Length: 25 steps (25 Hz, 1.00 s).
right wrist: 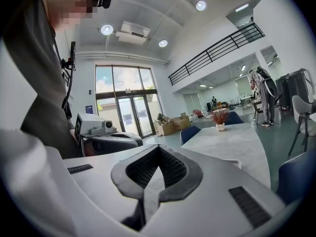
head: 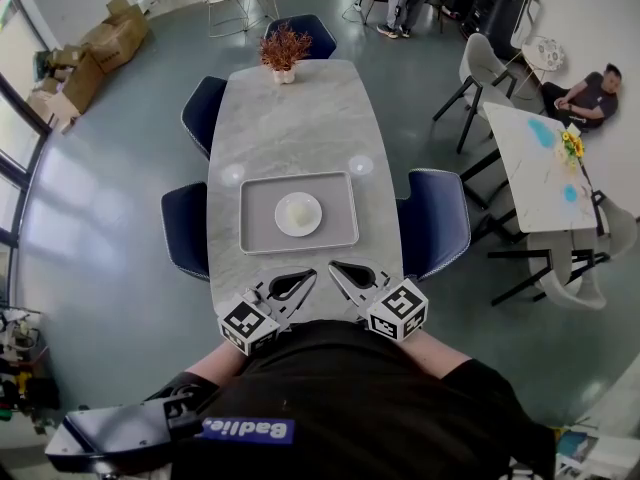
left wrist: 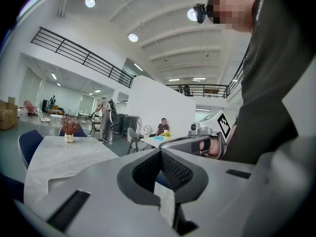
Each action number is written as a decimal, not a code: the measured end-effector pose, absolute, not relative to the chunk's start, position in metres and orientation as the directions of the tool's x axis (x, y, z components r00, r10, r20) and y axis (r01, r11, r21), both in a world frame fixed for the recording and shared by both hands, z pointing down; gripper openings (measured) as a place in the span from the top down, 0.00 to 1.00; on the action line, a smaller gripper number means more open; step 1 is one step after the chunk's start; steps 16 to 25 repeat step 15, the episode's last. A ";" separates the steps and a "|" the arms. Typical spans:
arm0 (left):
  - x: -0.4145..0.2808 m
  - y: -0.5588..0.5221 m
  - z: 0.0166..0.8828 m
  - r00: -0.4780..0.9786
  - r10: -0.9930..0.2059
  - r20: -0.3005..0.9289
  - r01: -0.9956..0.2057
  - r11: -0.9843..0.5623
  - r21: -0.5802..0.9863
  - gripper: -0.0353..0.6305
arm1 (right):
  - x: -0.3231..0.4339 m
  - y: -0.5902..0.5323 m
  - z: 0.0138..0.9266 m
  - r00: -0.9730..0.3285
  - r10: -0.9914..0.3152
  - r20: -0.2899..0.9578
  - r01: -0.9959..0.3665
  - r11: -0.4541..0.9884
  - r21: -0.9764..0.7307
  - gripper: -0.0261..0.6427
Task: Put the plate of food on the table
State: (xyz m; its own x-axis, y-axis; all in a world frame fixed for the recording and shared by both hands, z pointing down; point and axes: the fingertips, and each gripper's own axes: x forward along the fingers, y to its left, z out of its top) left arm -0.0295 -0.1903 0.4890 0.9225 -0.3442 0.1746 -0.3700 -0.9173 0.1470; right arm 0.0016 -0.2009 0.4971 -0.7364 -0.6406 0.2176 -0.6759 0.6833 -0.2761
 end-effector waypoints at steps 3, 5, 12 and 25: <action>-0.029 -0.190 0.489 0.922 -0.344 0.175 -0.371 -0.916 0.151 0.94 | 0.003 -0.200 0.497 -0.736 -0.641 0.219 -0.677 0.682 -0.276 0.94; -0.029 -0.190 0.490 0.922 -0.345 0.177 -0.372 -0.916 0.148 0.94 | 0.003 -0.200 0.497 -0.735 -0.640 0.221 -0.677 0.682 -0.276 0.94; -0.032 -0.189 0.489 0.919 -0.353 0.174 -0.380 -0.912 0.156 0.94 | 0.001 -0.198 0.499 -0.736 -0.636 0.232 -0.677 0.683 -0.276 0.94; -0.033 -0.181 0.486 0.918 -0.356 0.173 -0.383 -0.909 0.165 0.94 | 0.000 -0.191 0.497 -0.737 -0.633 0.235 -0.675 0.685 -0.274 0.95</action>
